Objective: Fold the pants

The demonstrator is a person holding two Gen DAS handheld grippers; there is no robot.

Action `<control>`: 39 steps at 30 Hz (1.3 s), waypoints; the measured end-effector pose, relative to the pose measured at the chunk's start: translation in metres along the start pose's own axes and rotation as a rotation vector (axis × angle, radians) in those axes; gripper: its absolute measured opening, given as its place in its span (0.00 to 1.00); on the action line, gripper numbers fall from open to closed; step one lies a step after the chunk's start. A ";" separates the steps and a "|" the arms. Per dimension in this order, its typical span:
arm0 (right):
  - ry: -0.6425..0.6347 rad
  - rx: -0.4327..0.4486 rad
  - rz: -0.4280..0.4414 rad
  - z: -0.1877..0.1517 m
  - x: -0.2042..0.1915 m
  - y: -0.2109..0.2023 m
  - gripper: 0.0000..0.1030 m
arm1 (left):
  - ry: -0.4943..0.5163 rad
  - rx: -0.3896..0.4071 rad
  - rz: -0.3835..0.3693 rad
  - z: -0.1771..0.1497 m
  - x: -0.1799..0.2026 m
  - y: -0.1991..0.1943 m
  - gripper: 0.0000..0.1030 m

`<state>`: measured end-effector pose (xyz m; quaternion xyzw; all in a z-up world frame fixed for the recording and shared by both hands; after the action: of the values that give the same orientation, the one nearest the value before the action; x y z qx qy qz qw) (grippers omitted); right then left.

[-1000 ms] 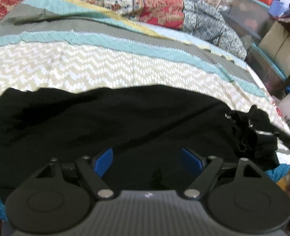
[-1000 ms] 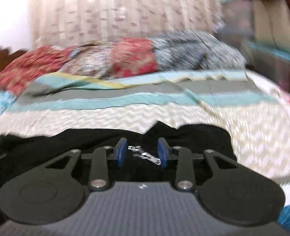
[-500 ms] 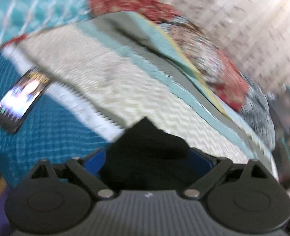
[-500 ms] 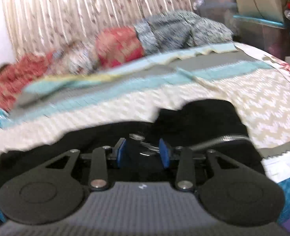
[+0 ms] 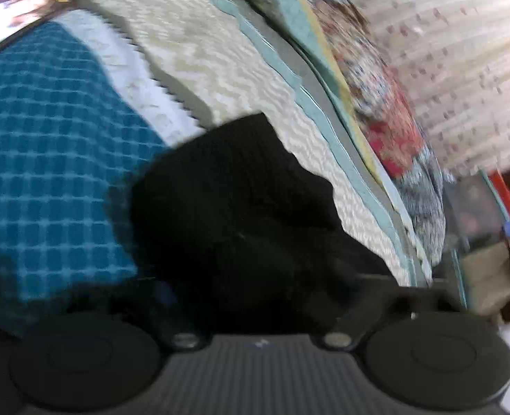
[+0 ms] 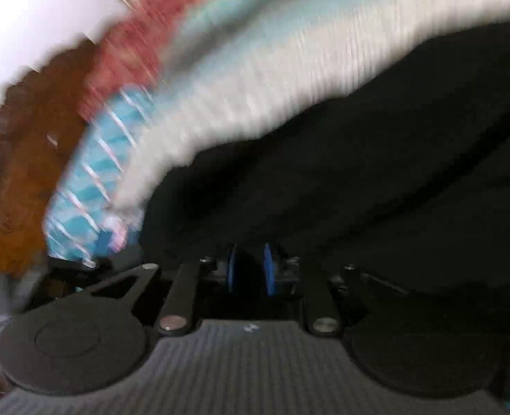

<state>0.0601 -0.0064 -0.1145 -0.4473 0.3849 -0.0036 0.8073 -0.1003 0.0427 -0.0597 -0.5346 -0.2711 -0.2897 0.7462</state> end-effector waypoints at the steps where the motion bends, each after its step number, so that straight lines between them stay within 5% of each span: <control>1: -0.004 0.023 -0.020 0.000 0.002 0.011 0.04 | 0.010 0.000 0.006 0.001 0.002 0.003 0.18; 4: 0.065 0.015 0.002 0.009 0.005 0.014 0.03 | 0.062 0.026 -0.061 0.003 0.022 -0.002 0.14; 10: 0.169 0.035 0.094 0.010 0.007 -0.003 0.12 | 0.389 0.085 -0.038 -0.009 0.097 -0.005 0.14; 19: 0.233 0.402 -0.014 0.029 0.066 -0.122 0.14 | 0.953 0.013 -0.038 -0.097 0.204 0.045 0.15; 25: 0.243 0.562 -0.183 0.015 0.102 -0.176 0.20 | 1.167 -0.153 0.006 -0.176 0.214 0.083 0.53; 27: 0.241 0.578 -0.182 0.013 0.101 -0.179 0.32 | 1.212 -0.158 -0.025 -0.185 0.213 0.072 0.60; 31: 0.190 0.572 -0.139 0.021 0.093 -0.175 0.56 | 1.179 -0.121 -0.069 -0.168 0.203 0.040 0.75; 33: 0.172 0.555 -0.129 0.015 0.099 -0.176 0.79 | 1.073 -0.115 -0.090 -0.145 0.195 0.027 0.75; 35: 0.173 0.513 -0.139 0.010 0.110 -0.174 0.80 | 0.926 -0.097 -0.095 -0.117 0.183 0.015 0.75; 37: 0.178 0.463 -0.141 0.007 0.114 -0.162 0.51 | 0.794 -0.076 -0.073 -0.090 0.173 0.011 0.75; 38: 0.188 0.445 -0.122 0.005 0.113 -0.156 0.22 | 0.742 -0.063 -0.062 -0.078 0.167 0.010 0.74; 39: 0.191 0.450 -0.126 0.004 0.110 -0.160 0.23 | 0.709 -0.052 -0.051 -0.068 0.164 0.011 0.72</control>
<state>0.1944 -0.1379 -0.0655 -0.2770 0.4203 -0.1818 0.8448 0.0265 -0.0424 0.0315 -0.4127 -0.0011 -0.4823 0.7727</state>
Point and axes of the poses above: each gripper's, at about its wrist camera, not at the fingertips, and y roughly the way its jaws point, x to its right, z to its top, the point moved 10 cm from there along y, roughly the way its jaws point, and after that the axes turned 3 degrees about -y, right-handed, at the moved point
